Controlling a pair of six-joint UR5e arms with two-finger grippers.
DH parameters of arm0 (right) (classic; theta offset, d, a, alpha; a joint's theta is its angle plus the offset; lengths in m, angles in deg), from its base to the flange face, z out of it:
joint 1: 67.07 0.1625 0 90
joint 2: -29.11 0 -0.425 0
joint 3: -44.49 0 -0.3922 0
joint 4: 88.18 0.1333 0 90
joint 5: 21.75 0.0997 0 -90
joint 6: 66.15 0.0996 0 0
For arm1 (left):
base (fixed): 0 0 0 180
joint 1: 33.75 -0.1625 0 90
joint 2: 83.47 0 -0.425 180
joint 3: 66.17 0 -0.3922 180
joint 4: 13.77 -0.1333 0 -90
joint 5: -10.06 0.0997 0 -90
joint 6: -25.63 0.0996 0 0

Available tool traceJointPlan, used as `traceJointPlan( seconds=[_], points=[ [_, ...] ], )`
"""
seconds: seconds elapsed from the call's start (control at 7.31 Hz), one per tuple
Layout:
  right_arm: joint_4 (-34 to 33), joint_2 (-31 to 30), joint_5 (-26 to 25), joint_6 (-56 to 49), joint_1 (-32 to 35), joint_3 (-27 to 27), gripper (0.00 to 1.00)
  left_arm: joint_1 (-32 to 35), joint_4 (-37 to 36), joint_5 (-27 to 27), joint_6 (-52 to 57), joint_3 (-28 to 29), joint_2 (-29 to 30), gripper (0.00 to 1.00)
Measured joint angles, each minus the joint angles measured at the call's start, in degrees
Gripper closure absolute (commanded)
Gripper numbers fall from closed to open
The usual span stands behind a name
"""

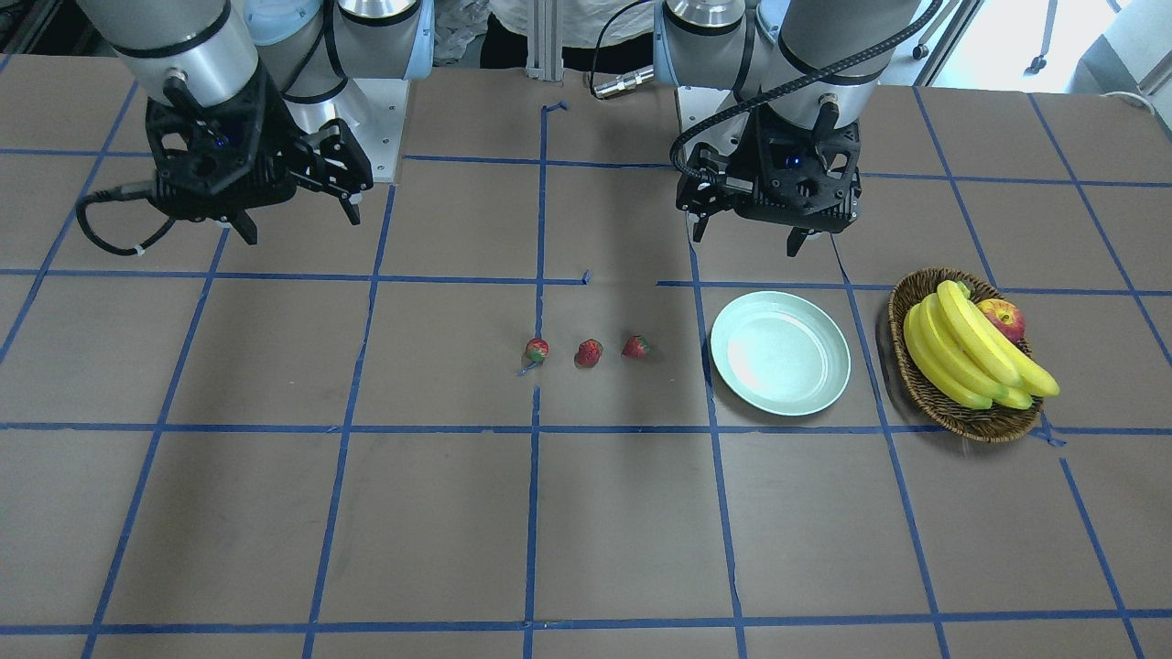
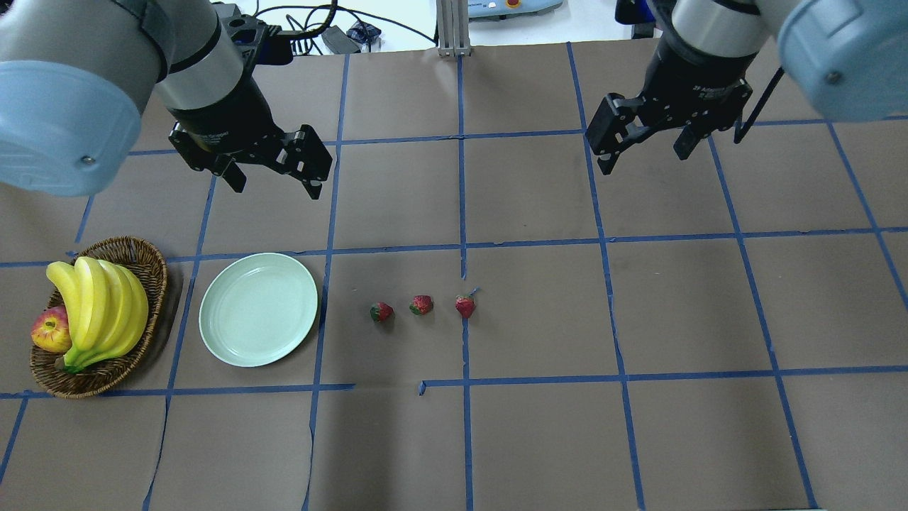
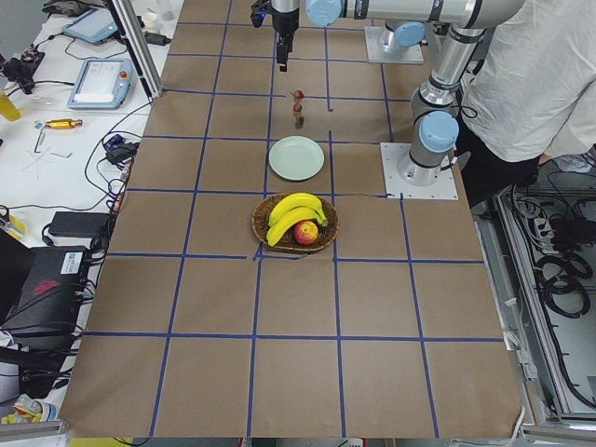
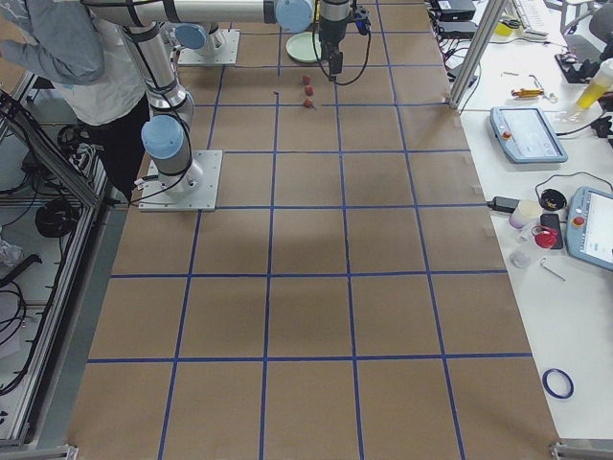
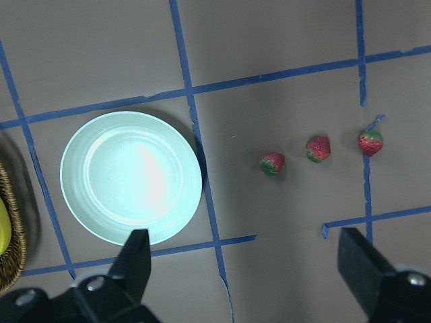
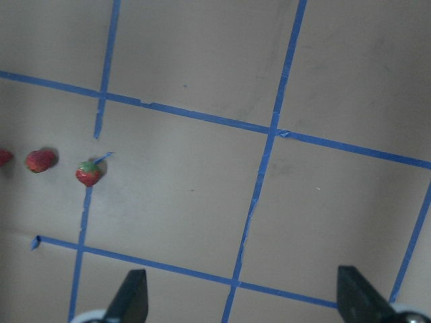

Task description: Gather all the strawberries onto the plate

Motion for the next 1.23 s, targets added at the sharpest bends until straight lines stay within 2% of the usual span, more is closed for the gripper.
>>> traceJointPlan(
  seconds=[0.14,0.41,0.55,0.96,1.23],
  points=[
    [1.01,0.01,0.07,1.75,0.01,-1.51,0.10,0.00,-0.01,0.00,0.00,-0.04,0.07,0.00],
    [-3.74,0.35,-2.31,3.07,-0.15,-1.70,0.07,0.00,0.00,0.00,0.00,-0.02,0.22,0.00],
    [-4.93,0.39,-3.80,3.23,-0.34,-1.57,0.01,0.00,0.00,0.00,-0.02,0.00,0.27,0.00],
    [-5.72,0.67,-4.21,3.41,-0.48,-1.37,0.00,0.00,0.05,0.00,-0.37,-0.25,0.75,0.00],
    [-5.76,0.74,-4.04,3.41,-0.48,-1.26,0.00,0.18,-3.38,-0.37,-1.35,-4.91,2.12,0.00]
  ],
)
